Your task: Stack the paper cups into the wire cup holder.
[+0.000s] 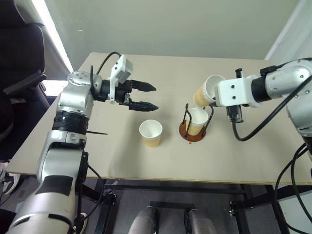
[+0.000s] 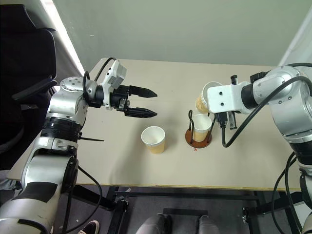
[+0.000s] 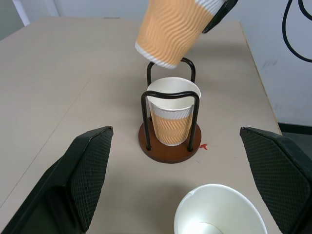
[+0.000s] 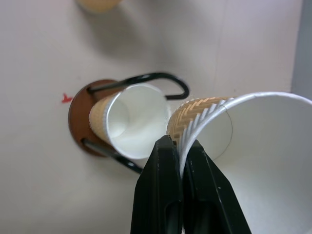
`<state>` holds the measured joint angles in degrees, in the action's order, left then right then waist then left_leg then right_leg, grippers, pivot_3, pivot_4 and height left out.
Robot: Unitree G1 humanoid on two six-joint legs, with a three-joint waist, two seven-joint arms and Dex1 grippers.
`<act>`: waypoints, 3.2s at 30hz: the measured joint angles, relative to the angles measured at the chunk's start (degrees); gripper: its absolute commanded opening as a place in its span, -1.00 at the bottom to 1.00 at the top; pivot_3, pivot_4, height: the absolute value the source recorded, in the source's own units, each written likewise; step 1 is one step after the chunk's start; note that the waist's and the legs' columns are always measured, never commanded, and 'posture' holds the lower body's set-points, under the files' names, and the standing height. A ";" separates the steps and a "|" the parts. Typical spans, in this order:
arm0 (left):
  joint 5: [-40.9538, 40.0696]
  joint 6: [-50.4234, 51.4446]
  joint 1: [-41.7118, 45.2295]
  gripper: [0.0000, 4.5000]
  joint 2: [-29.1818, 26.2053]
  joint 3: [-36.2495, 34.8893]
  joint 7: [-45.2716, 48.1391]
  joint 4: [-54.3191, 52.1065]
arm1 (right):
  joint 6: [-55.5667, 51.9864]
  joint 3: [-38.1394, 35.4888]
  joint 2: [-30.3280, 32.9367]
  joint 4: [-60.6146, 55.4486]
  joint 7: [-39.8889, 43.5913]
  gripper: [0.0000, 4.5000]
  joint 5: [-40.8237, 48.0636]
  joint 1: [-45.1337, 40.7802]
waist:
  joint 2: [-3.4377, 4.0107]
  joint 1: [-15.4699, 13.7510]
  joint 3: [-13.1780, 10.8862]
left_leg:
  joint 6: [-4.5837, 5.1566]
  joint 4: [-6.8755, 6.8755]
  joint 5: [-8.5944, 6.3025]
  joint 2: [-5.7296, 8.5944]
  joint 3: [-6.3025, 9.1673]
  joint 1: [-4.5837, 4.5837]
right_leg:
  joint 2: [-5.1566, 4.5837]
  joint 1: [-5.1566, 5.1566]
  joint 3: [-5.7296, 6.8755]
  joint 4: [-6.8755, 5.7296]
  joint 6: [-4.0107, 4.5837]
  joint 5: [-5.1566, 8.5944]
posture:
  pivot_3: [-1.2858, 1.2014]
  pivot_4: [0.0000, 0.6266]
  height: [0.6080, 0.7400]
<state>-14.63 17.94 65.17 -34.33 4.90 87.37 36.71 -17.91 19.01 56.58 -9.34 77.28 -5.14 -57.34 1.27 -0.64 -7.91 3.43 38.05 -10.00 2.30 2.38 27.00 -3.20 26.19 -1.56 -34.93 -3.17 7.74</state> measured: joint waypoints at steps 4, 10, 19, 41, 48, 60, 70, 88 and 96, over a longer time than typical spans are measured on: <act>-0.01 0.06 0.00 1.00 -0.01 0.00 -0.04 -0.06 | 1.32 0.16 0.00 0.64 1.06 -1.00 -0.84 0.65 | 0.00 0.01 0.00 | 0.00 0.00 0.00 0.00 -0.02 0.00 | 0.00 0.00 0.00 0.01 0.00 0.00 | 0.03 -0.52 1.00; -0.06 0.65 -0.08 1.00 -0.03 0.00 0.07 -0.85 | 0.47 0.15 -0.09 -2.12 2.99 -1.00 -0.58 3.26 | 0.00 0.02 0.00 | -0.01 0.00 -0.01 0.00 -0.03 0.01 | 0.00 0.00 0.00 0.01 0.00 0.00 | 0.03 -0.52 1.00; -1.75 4.66 -0.26 1.00 0.01 0.03 1.31 -5.66 | 1.22 0.48 -0.80 -2.99 3.27 -1.00 -1.08 4.20 | 0.00 0.08 0.00 | -0.01 0.01 0.01 -0.01 -0.03 -0.03 | 0.00 -0.02 0.00 -0.01 0.05 -0.03 | 0.03 -0.52 1.00; -2.29 4.96 -1.66 1.00 -0.55 0.32 0.93 -7.61 | -4.29 -1.94 -10.86 0.33 -0.14 0.47 0.35 0.85 | 0.00 0.09 0.00 | -0.01 0.02 0.05 0.00 -0.04 0.00 | 0.00 0.01 0.02 0.01 0.12 -0.07 | 0.03 -0.52 1.00; 0.29 1.19 -6.65 1.00 -5.22 2.89 1.63 -13.32 | -27.77 -18.99 -10.79 -15.44 -3.02 0.47 19.06 0.60 | 0.00 0.12 0.00 | -0.29 -0.06 -0.05 -0.02 -0.02 -0.06 | 0.07 0.00 0.02 -0.02 0.23 0.22 | 0.03 -0.52 1.00; -2.07 -0.85 -10.38 1.00 -13.96 9.75 2.60 -30.83 | -37.28 -23.25 -3.10 -19.86 -7.30 0.47 31.89 5.76 | 0.00 0.12 0.00 | -0.81 -0.05 -0.33 -0.04 0.02 -0.10 | 0.08 0.01 -0.01 -0.15 0.31 0.18 | 0.03 -0.52 1.00; 9.95 -13.76 -12.62 1.00 -14.64 14.58 0.84 -29.77 | -37.14 -23.22 2.03 -17.65 -7.02 0.47 37.44 5.73 | 0.00 0.07 0.00 | -0.89 -0.04 -0.36 -0.02 0.03 -0.03 | 0.06 0.05 -0.02 -0.12 0.36 0.15 | 0.03 -0.52 1.00; 18.83 -22.78 -13.55 1.00 -8.78 16.90 -2.95 -22.15 | -37.04 -22.46 7.86 -15.59 -5.77 0.47 42.37 5.15 | 0.00 0.06 0.00 | -0.85 -0.05 -0.40 -0.02 0.03 -0.01 | 0.05 0.09 -0.02 -0.12 0.33 0.17 | 0.03 -0.52 1.00; 21.30 -24.55 -12.51 0.44 -6.89 17.74 -3.67 -19.67 | -36.39 -22.46 8.90 -15.59 -6.02 0.49 42.60 5.61 | 0.00 0.05 0.00 | -0.81 -0.04 -0.40 -0.03 0.02 -0.02 | 0.05 0.09 0.00 -0.13 0.32 0.17 | 0.03 -0.52 1.00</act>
<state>6.67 -6.60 52.65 -41.22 22.65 83.70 17.04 -54.30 -3.45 65.48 -24.93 71.27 37.46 -51.73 1.27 -0.59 -7.91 2.62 38.02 -10.39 2.28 2.40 26.98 -3.15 26.28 -1.56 -35.06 -2.85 7.91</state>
